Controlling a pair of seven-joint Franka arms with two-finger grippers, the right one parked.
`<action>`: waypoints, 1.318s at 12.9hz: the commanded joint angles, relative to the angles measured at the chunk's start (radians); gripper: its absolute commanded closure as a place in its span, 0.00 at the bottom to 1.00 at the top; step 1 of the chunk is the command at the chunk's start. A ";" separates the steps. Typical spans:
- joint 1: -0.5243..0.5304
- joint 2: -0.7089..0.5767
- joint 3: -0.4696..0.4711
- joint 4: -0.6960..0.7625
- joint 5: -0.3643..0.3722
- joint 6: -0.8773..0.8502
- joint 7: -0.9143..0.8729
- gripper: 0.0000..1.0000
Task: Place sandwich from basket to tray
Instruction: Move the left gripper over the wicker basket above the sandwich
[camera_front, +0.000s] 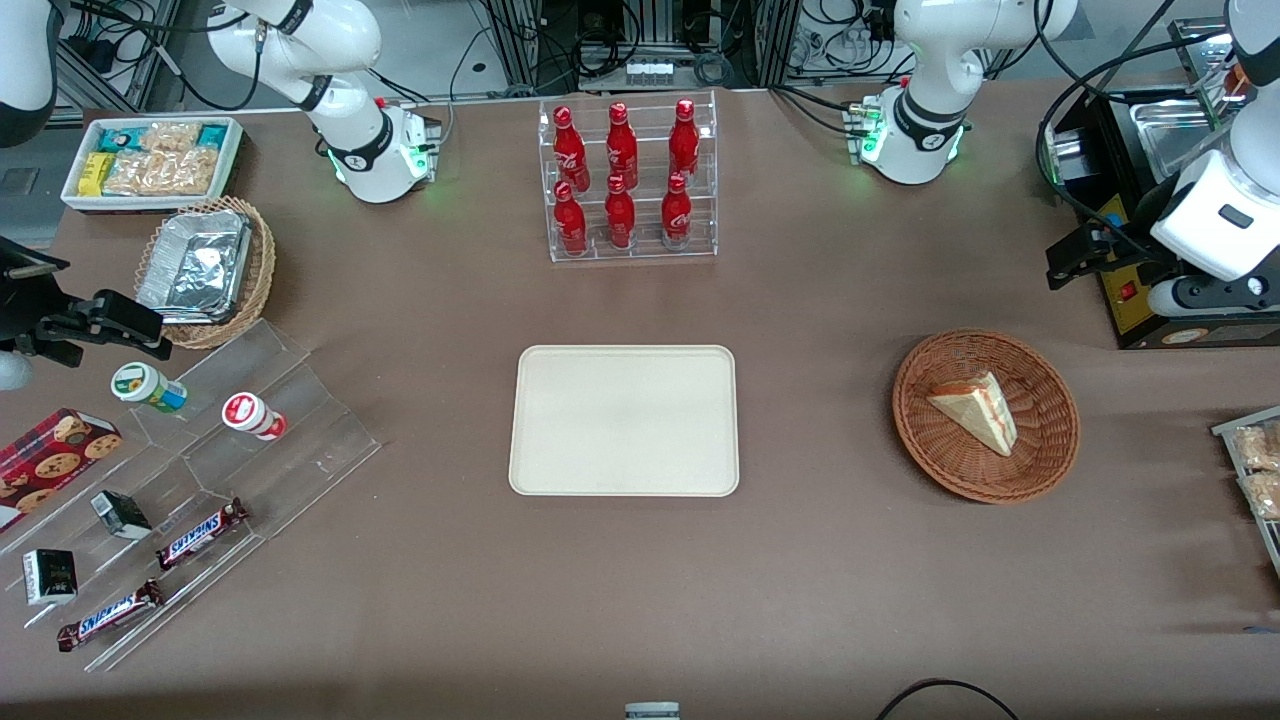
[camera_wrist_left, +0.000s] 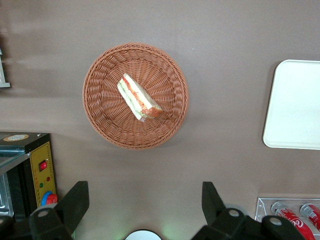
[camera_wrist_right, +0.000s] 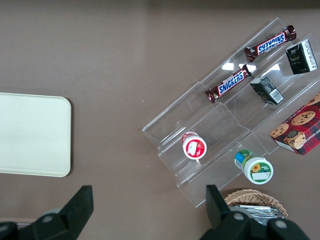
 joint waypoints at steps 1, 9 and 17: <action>-0.012 -0.005 0.005 0.007 0.013 -0.003 0.013 0.00; 0.000 0.044 0.009 0.003 0.010 0.020 -0.005 0.00; 0.031 0.109 0.009 -0.212 0.016 0.274 -0.256 0.00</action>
